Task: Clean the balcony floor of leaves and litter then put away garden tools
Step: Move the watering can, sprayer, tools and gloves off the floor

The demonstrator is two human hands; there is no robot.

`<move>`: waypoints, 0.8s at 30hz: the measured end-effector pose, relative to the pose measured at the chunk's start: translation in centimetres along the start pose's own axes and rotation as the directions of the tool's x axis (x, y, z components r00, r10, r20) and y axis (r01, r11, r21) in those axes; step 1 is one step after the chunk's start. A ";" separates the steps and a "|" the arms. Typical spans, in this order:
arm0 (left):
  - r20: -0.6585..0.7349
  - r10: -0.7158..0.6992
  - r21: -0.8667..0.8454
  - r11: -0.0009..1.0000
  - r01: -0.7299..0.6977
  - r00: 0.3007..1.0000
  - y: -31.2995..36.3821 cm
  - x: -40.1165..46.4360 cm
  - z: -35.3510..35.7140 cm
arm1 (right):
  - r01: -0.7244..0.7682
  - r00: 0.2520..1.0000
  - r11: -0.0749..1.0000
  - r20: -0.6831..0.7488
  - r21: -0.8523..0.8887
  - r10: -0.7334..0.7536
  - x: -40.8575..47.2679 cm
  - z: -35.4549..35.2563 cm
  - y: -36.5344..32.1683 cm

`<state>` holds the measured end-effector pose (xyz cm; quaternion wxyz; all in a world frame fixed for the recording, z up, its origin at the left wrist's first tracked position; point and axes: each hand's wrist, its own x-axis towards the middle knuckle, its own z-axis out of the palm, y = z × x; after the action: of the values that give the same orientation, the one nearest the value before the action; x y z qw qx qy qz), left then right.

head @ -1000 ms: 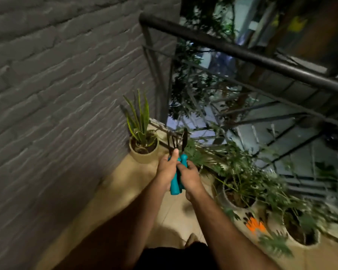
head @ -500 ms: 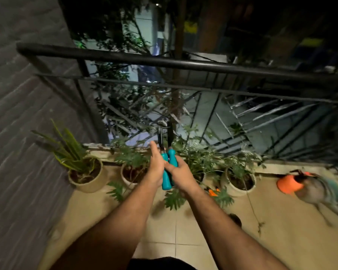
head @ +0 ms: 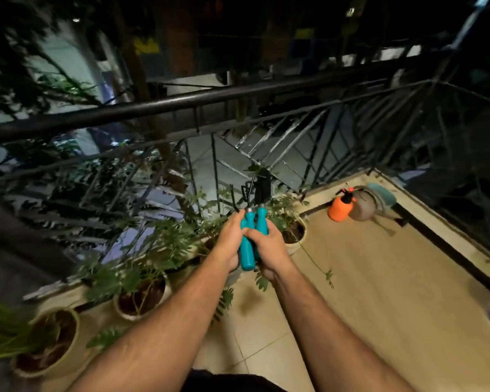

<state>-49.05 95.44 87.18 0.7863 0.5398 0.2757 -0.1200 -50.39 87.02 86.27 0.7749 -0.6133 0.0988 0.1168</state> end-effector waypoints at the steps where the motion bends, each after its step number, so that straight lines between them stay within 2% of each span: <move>1: 0.026 0.018 0.034 0.999 -0.019 1.000 -0.1 0.6 0.0 | 0.015 0.999 1.000 -0.028 0.011 -0.015 0.2 0.0 -0.1; 6: 0.127 0.054 0.212 0.974 -0.080 0.990 0.9 1.7 1.3 | 0.072 0.985 0.997 -0.158 -0.011 -0.072 1.2 -0.5 -0.7; 9: 0.150 0.035 0.234 0.970 -0.070 0.988 0.4 1.7 2.3 | 0.103 0.960 0.995 -0.262 -0.010 -0.102 1.2 -1.0 -0.6; 14: 0.309 -0.083 0.248 0.969 0.004 0.948 -1.2 1.2 5.3 | 0.163 0.885 0.984 -0.429 -0.072 -0.179 -0.3 -3.3 -1.2; 20: 0.459 -0.087 0.298 0.953 -0.060 0.884 -2.9 0.5 10.5 | 0.209 0.810 0.978 -0.557 -0.016 -0.182 -2.0 -7.9 -2.0; 24: 0.510 -0.080 0.325 0.940 -0.106 0.857 -4.5 -0.3 14.4 | 0.221 0.790 0.975 -0.593 0.040 -0.155 -3.0 -11.5 -3.3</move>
<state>-47.12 80.48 87.67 0.7261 0.6178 0.0263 -0.3008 -52.34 74.92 87.60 0.7459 -0.5837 0.2775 -0.1610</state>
